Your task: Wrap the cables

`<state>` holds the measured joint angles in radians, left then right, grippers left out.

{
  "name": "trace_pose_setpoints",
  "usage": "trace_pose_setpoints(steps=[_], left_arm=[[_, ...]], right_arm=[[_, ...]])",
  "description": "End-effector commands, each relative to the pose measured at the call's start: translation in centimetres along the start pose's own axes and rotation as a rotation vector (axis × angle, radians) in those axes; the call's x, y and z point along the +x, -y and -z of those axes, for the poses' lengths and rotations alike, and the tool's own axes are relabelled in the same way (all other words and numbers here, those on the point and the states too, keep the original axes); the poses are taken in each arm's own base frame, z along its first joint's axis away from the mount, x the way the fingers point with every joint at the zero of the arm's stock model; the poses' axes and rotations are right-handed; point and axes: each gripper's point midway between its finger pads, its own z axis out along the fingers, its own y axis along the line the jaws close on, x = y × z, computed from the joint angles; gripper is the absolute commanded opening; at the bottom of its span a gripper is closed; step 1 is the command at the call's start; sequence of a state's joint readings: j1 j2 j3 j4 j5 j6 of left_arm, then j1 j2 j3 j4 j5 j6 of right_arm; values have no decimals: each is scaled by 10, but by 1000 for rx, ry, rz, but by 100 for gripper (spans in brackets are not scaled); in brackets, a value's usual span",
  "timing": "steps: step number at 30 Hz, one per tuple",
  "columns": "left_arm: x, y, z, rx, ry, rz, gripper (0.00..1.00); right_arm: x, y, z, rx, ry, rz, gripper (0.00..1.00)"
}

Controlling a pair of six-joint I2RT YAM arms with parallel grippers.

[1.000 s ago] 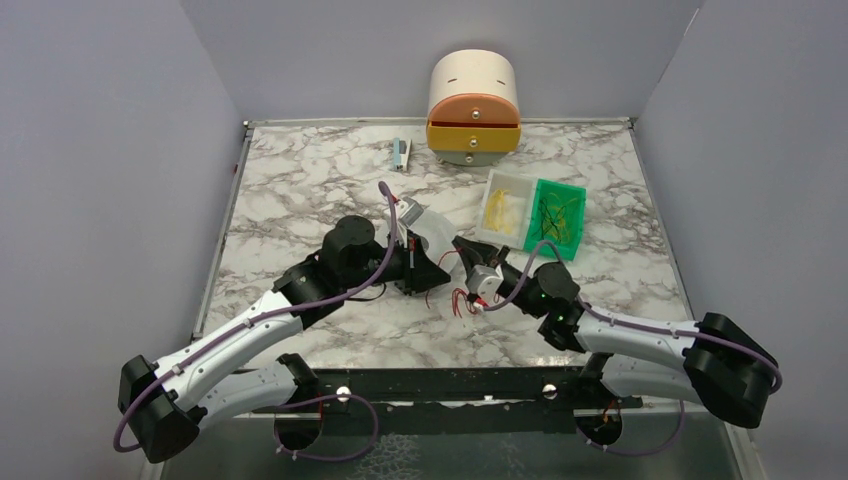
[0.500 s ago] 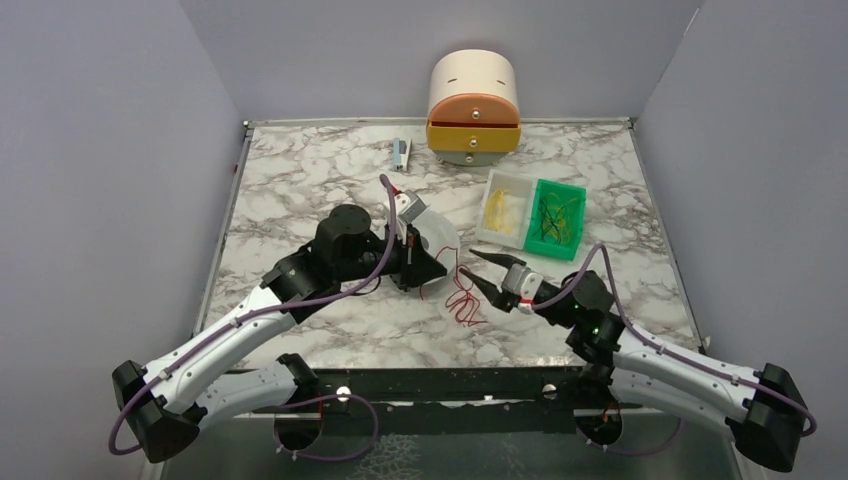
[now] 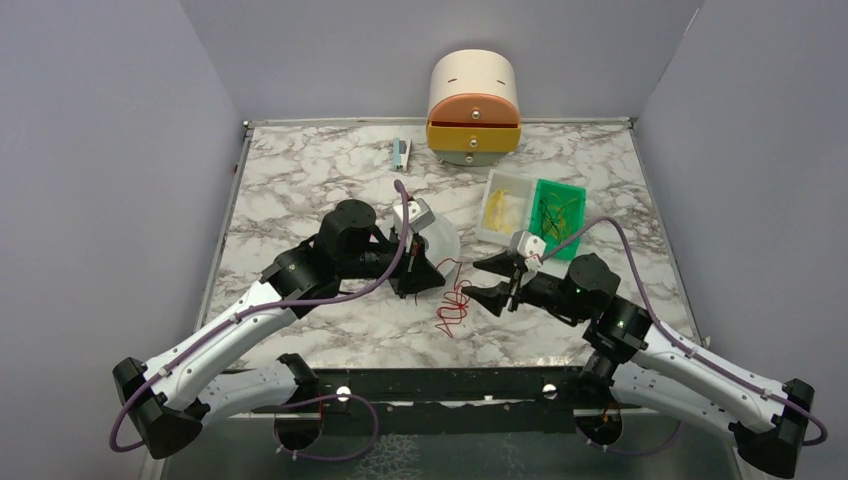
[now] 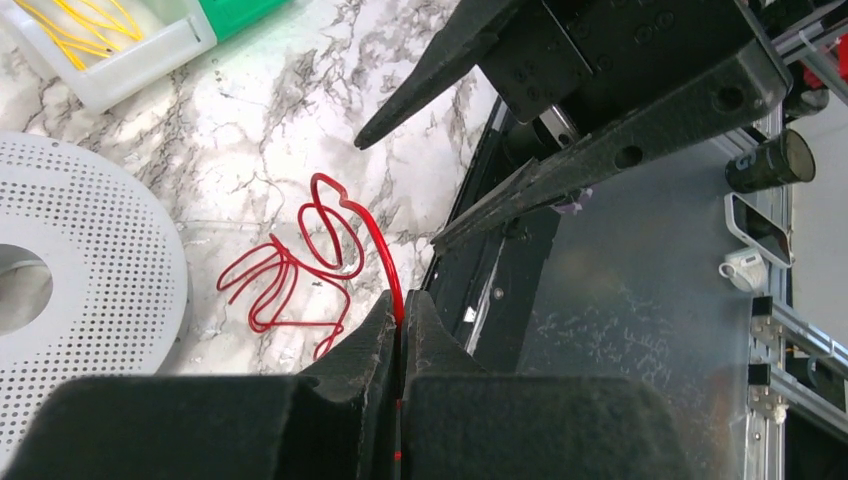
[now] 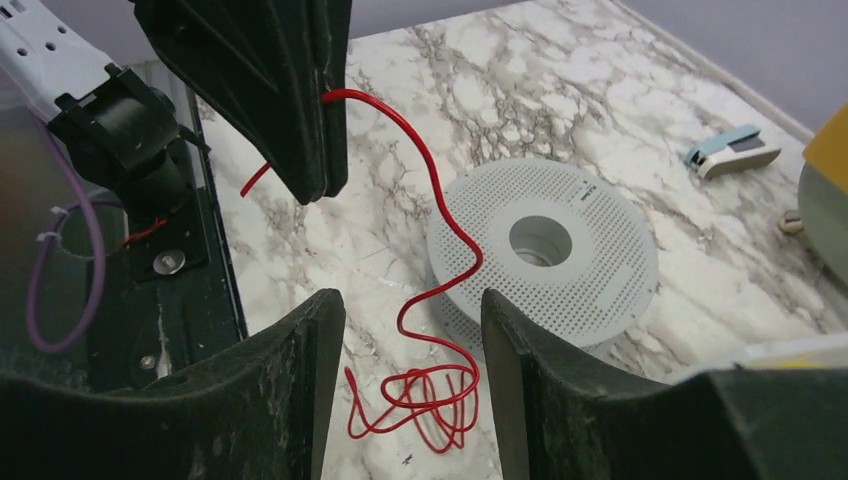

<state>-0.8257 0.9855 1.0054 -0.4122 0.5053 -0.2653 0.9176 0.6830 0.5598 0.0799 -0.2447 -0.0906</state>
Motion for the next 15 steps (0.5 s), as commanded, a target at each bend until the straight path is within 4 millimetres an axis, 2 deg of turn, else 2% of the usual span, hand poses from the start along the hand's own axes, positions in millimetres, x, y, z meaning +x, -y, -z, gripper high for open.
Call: trace_pose_setpoints(steps=[1,7,10,15], left_arm=[[0,13,8,64,-18,-50,0],[4,18,10,89,-33,-55,0],[7,17,11,89,-43,-54,0],[12,16,10,86,-61,-42,0]], right_arm=[[12,-3,6,33,-106,-156,58],[18,-6,-9,16,-171,-234,62],[17,-10,-17,-19,-147,-261,64],[22,-6,-29,-24,-119,-297,64]])
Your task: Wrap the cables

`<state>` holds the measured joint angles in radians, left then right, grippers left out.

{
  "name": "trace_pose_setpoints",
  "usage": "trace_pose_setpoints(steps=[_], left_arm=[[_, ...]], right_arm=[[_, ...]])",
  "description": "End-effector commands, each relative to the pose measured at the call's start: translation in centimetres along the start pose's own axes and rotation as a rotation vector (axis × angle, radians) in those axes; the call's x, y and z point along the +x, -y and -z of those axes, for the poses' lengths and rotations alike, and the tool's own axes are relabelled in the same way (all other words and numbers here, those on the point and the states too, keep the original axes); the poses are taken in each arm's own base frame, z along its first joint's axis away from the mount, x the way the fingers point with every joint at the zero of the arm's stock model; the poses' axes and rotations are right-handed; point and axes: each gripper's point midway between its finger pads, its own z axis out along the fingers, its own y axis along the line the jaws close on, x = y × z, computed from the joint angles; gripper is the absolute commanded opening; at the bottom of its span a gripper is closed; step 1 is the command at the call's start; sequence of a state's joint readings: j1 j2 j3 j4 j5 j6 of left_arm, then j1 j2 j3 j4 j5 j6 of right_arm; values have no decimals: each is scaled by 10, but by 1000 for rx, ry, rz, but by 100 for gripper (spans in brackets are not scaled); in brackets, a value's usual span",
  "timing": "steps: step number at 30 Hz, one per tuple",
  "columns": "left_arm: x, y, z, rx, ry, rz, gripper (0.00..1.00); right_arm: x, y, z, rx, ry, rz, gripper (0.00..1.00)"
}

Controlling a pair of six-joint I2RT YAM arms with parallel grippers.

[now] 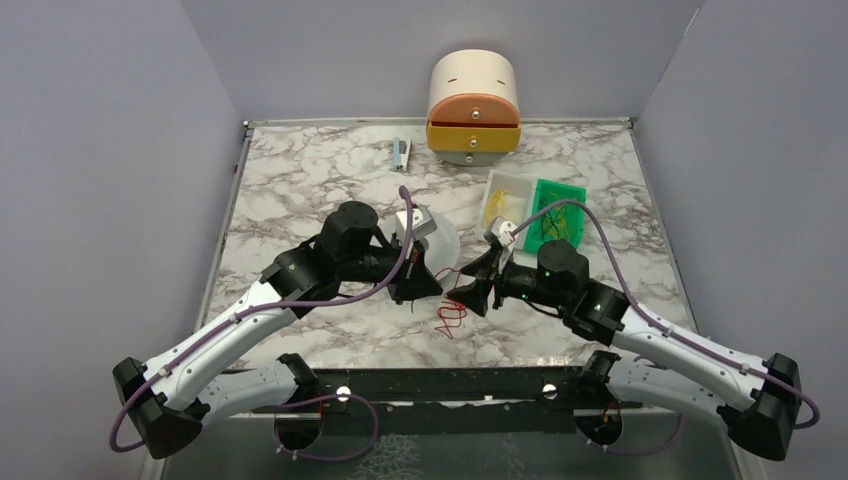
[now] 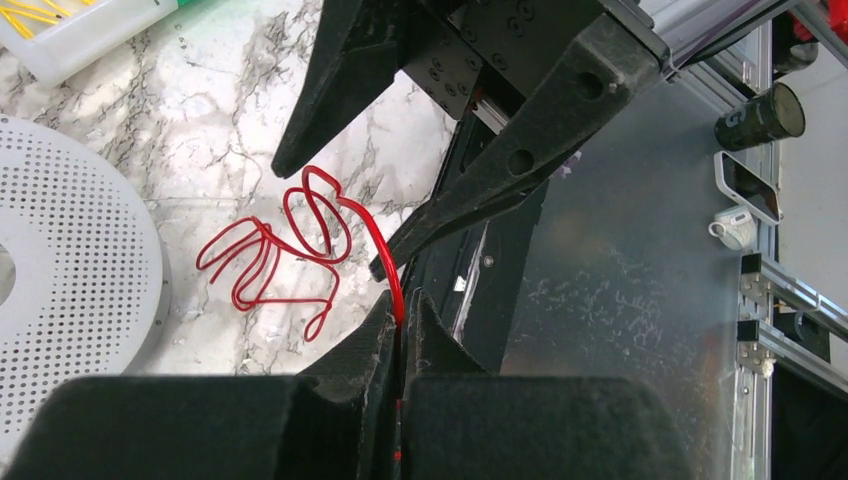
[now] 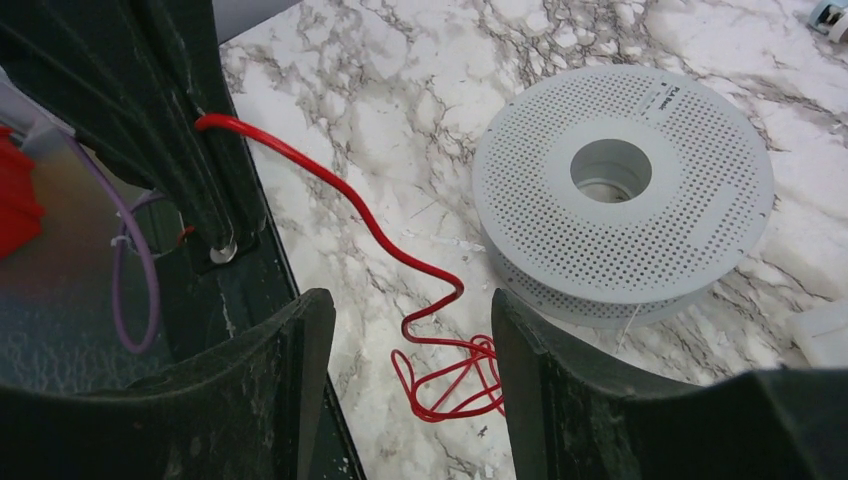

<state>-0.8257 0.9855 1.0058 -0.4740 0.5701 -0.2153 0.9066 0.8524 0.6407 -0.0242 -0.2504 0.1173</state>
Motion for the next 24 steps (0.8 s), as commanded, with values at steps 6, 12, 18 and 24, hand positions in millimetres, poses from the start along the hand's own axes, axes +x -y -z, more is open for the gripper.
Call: trace_pose_setpoints(steps=[6,12,18,24], left_arm=[[-2,11,8,35,8,-17,0],[0,12,10,37,8,-9,0],[1,13,11,42,7,-1,0],[2,13,10,44,4,5,0]], right_arm=[[-8,-6,-16,-102,86,-68,61],[-5,-3,-14,-137,112,-101,44],[-9,-5,-6,-191,170,-140,33],[-7,-9,-5,-238,202,-193,44]])
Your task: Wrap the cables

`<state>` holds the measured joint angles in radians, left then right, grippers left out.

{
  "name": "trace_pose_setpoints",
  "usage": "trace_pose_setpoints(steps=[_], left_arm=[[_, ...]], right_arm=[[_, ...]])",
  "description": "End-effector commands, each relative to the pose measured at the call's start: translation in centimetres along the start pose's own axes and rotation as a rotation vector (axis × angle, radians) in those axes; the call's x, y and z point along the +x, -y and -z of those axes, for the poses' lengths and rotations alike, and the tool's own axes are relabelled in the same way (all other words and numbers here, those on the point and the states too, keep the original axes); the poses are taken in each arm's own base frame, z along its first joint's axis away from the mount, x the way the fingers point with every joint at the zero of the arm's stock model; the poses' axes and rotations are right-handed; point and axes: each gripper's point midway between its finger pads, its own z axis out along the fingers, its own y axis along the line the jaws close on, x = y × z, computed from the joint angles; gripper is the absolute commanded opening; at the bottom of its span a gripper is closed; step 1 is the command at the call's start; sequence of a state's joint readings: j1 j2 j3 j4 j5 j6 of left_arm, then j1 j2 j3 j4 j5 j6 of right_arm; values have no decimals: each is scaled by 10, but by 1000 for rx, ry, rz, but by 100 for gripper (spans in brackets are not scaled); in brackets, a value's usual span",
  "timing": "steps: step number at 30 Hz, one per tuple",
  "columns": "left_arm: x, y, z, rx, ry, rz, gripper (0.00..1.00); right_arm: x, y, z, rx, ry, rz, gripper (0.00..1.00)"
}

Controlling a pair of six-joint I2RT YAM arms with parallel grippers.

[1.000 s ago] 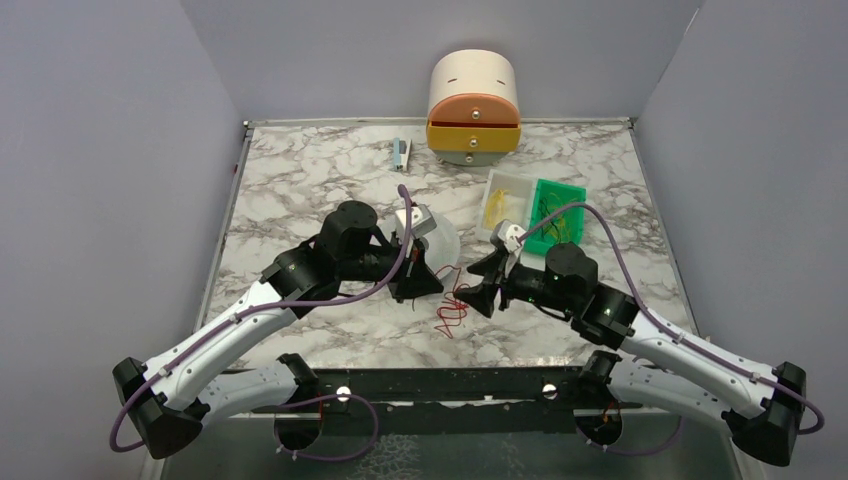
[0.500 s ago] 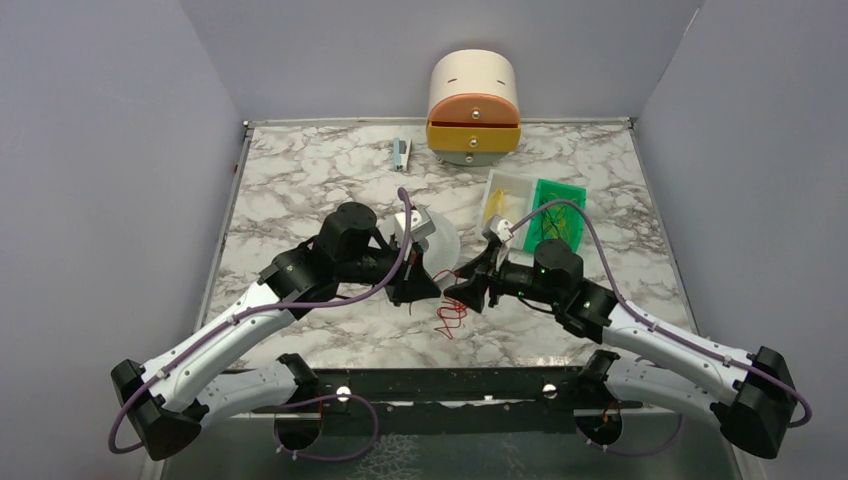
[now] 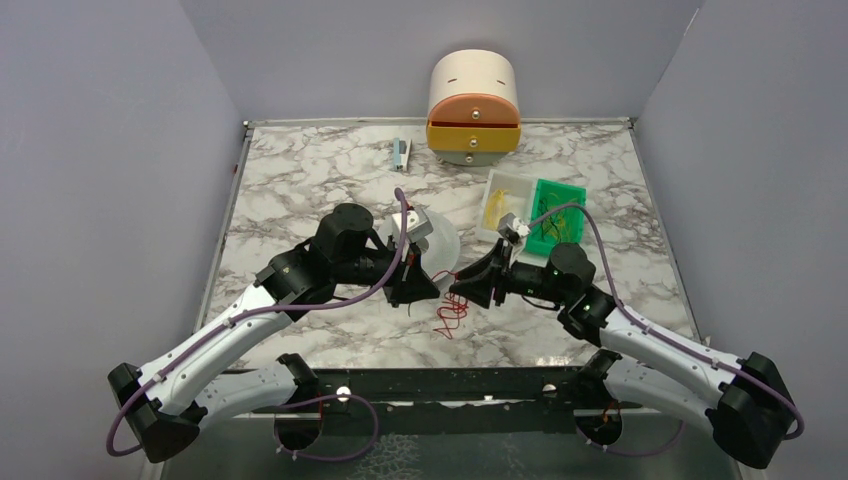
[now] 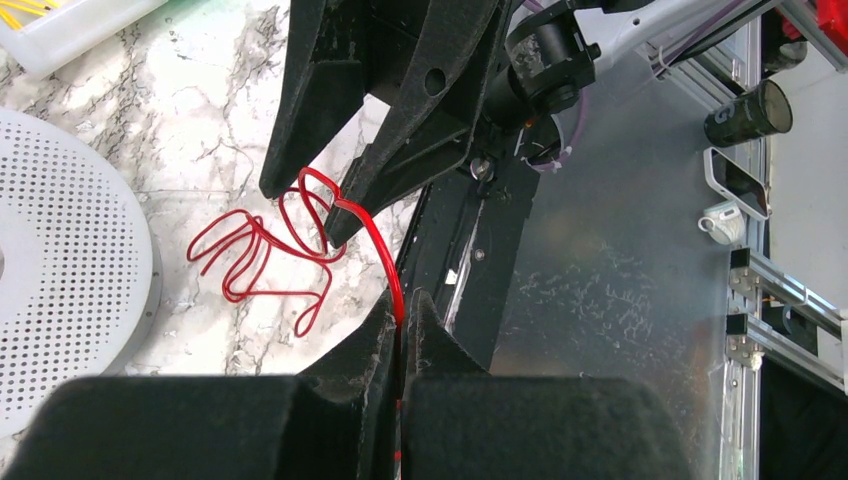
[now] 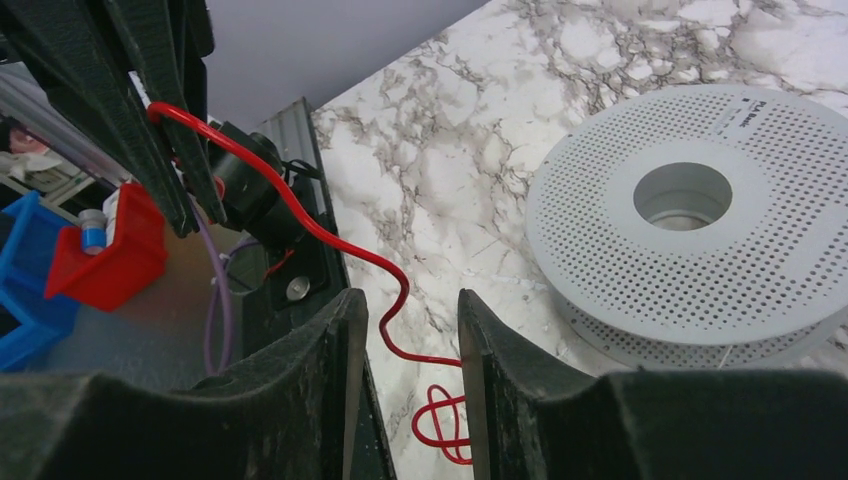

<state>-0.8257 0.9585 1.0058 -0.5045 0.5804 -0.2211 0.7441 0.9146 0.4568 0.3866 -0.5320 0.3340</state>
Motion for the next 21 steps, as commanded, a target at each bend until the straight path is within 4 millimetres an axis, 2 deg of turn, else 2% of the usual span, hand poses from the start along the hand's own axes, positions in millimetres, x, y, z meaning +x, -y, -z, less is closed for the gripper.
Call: trace_pose_setpoints(steps=[1,15,18,21], left_arm=[[-2,8,3,36,10,-1,0],[-2,10,1,53,8,9,0],[-2,9,0,53,7,9,0],[-3,9,1,48,13,5,0]], right_arm=[[-12,-16,-1,-96,70,-23,45],[-22,-19,-13,-157,128,-62,47],[-23,-19,-14,-162,137,-62,39],[-25,-18,-12,-152,143,-48,23]])
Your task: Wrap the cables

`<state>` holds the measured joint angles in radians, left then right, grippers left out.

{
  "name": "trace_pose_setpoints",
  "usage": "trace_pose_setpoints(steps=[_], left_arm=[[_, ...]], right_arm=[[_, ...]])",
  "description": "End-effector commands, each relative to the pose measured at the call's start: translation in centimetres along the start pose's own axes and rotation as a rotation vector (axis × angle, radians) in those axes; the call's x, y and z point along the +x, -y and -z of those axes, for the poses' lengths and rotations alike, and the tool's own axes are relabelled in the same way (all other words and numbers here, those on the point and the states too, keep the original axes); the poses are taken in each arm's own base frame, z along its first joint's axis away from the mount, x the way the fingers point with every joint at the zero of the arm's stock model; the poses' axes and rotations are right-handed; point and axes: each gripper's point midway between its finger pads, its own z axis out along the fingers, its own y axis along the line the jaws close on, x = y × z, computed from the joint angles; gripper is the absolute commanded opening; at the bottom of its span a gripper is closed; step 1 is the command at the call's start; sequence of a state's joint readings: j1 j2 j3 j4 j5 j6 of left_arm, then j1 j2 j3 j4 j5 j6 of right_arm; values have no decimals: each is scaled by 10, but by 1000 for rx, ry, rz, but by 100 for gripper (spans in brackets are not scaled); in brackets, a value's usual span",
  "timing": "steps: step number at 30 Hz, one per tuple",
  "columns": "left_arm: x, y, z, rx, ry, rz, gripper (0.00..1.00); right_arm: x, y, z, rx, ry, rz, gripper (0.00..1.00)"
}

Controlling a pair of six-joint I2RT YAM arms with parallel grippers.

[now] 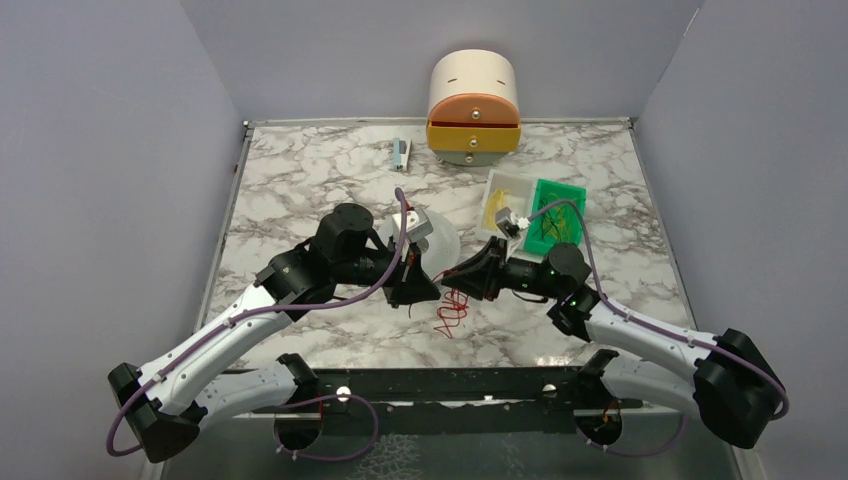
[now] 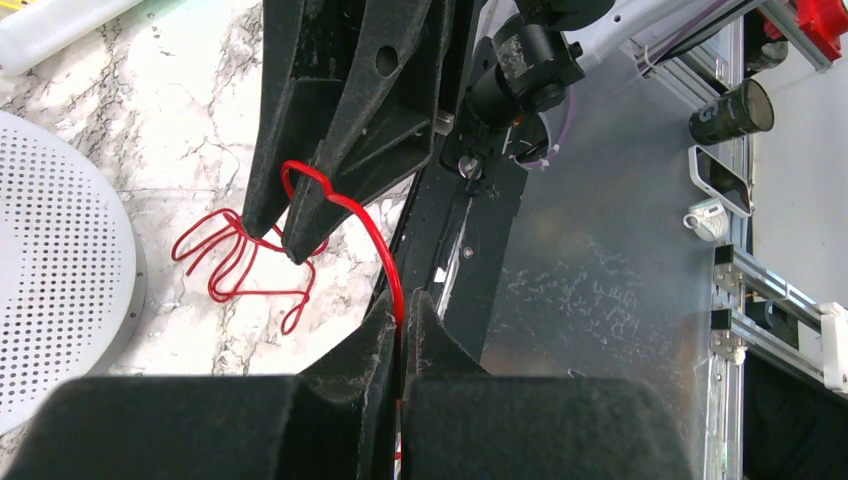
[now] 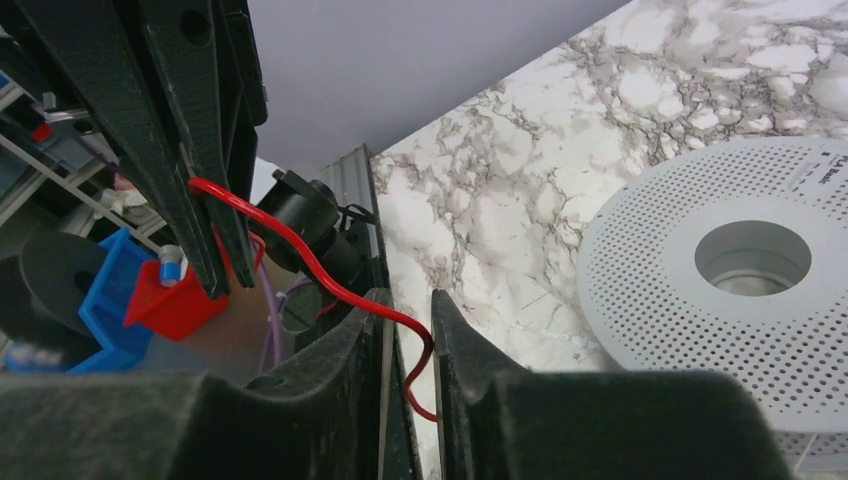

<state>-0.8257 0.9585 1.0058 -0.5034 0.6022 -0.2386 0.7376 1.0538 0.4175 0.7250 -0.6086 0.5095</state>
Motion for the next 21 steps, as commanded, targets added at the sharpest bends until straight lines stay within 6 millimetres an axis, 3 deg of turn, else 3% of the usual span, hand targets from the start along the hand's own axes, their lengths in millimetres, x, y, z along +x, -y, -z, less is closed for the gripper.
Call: trace_pose_setpoints(steps=[1,4,12,21], left_arm=[[-3,4,1,25,16,-10,0],[-2,3,1,17,16,-9,0],[15,-12,-11,-4,-50,10,0],[28,-15,-22,42,-111,0,0]], right_arm=[[-15,-8,4,-28,50,51,18],[-20,-6,11,9,62,84,1],[-47,-21,31,65,74,188,1],[-75,-39,43,93,62,262,1]])
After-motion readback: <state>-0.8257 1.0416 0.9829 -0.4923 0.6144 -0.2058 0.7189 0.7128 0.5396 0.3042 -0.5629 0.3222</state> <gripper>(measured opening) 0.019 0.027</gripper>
